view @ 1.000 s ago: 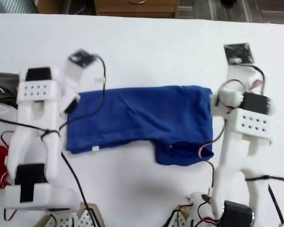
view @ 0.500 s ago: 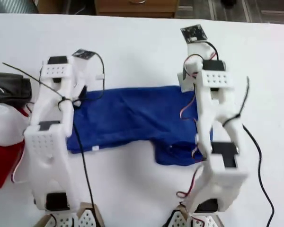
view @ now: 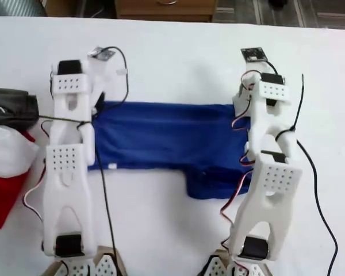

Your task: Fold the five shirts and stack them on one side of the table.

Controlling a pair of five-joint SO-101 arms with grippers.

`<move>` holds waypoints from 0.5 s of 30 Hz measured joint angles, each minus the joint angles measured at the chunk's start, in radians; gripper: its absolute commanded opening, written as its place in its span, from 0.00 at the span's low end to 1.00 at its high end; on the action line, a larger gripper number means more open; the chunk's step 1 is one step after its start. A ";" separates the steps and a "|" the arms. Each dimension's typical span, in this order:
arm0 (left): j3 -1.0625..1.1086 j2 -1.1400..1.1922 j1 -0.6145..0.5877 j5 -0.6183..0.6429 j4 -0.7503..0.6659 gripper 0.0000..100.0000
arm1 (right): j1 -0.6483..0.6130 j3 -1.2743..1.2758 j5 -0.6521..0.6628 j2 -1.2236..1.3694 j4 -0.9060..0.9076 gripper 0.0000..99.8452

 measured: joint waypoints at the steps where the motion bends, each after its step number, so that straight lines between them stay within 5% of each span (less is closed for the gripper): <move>1: -0.025 0.012 -0.002 -0.003 0.002 0.03 | 0.002 -0.015 0.000 0.000 0.017 0.02; 15: 0.037 -0.110 -0.005 -0.009 0.014 0.03 | 0.002 -0.207 0.000 -0.132 0.344 0.02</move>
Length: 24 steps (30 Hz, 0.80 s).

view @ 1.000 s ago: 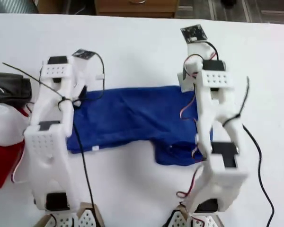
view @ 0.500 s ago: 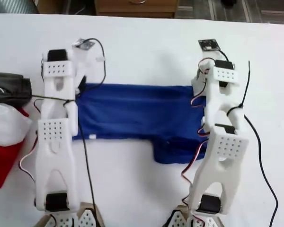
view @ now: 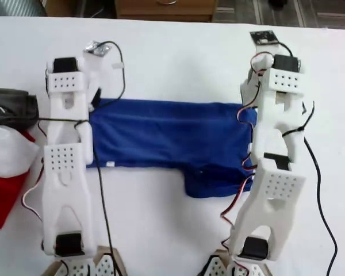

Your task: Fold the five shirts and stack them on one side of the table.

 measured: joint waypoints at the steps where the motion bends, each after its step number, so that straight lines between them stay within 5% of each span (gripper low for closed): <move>1: 0.041 -0.040 0.000 0.000 0.000 0.03 | 0.000 -0.002 0.000 -0.021 0.018 0.02; 12: 0.736 -0.603 0.014 0.000 -0.018 0.03 | -0.021 0.157 0.025 -0.249 0.094 0.02; 24: 1.722 -0.964 0.021 -0.005 -0.634 0.03 | -0.204 1.073 0.081 -0.709 -0.387 0.02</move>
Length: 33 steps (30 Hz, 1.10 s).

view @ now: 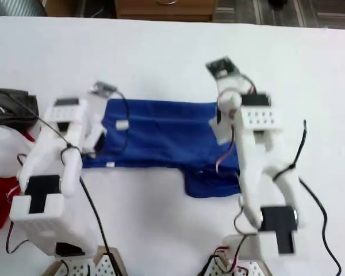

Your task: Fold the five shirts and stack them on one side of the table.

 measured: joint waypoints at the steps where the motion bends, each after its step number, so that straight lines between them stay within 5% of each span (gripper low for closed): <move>1: 0.032 -0.006 0.000 0.002 -0.031 0.03 | 0.000 0.066 0.002 -0.025 -0.046 0.02; 13: 0.100 -0.032 0.000 0.005 -0.101 0.03 | -0.083 0.439 0.017 -0.061 -0.219 0.02; 24: 0.100 -0.032 0.000 0.005 -0.101 0.03 | -0.163 0.448 0.172 -0.104 -0.064 0.02; 33: 0.100 -0.032 0.000 0.005 -0.101 0.03 | -0.196 0.471 0.207 -0.387 0.005 0.02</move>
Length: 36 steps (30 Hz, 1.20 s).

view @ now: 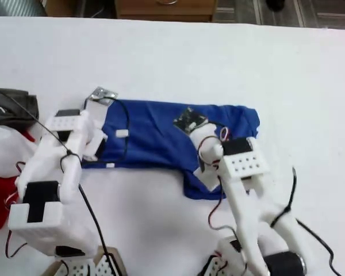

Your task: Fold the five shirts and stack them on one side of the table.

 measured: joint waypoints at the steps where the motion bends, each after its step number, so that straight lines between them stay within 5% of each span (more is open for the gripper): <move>1: 0.000 0.000 0.000 0.000 0.000 0.03 | -0.011 0.025 0.020 -0.015 0.003 0.02; 10: 0.000 0.000 0.000 0.000 0.000 0.03 | -0.094 0.265 0.049 -0.026 -0.235 0.02; 19: 0.000 0.000 0.000 0.000 0.000 0.03 | -0.100 0.241 0.049 -0.077 -0.198 0.02; 27: 0.000 0.000 0.000 0.000 0.000 0.03 | -0.100 0.192 0.054 -0.110 0.026 0.28; 36: 0.000 0.000 0.000 0.000 0.000 0.03 | -0.094 0.221 0.061 -0.035 -0.072 0.29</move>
